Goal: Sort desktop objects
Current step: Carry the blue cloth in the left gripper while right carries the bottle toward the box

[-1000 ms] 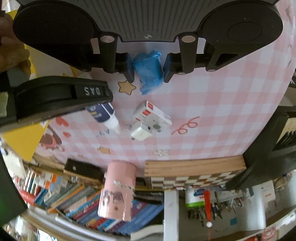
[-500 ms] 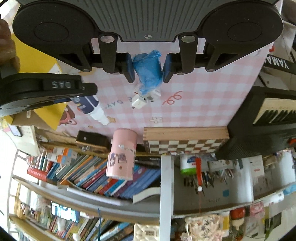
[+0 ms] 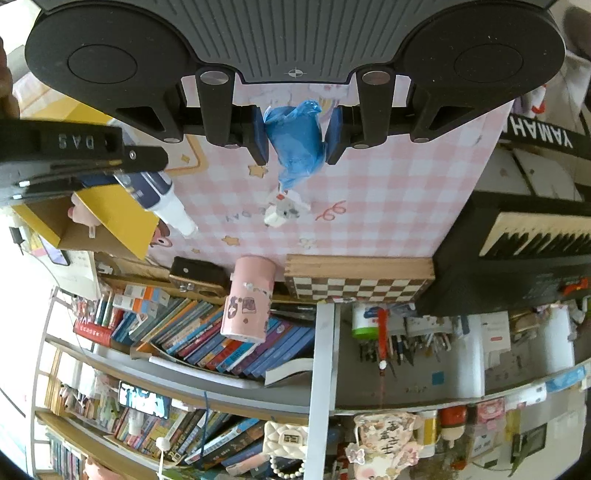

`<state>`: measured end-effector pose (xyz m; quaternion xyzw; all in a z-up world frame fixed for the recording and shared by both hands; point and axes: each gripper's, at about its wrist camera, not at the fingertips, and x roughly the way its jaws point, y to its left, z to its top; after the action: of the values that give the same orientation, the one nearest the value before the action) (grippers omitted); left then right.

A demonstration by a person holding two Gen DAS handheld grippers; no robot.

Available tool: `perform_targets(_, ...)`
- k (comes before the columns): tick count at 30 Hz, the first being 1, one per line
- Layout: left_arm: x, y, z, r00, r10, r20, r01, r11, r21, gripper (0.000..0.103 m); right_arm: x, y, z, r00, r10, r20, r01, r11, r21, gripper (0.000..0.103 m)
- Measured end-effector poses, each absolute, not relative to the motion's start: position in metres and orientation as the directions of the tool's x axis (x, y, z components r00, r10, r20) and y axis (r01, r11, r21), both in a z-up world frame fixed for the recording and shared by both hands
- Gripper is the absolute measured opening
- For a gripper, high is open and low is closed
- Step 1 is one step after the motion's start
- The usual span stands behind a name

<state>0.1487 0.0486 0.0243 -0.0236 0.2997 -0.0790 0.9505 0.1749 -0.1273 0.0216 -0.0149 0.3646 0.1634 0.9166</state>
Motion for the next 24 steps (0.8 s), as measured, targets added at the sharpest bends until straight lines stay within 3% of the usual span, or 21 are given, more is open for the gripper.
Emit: perform_targets(24,0.043,0.080,0.017,0.759,-0.267,-0.593,0.273,0.959,-0.083,0.031,0.039,-0.096,0.001,0.665,0.227,-0.711,-0.205,0.972,0.119,0.030)
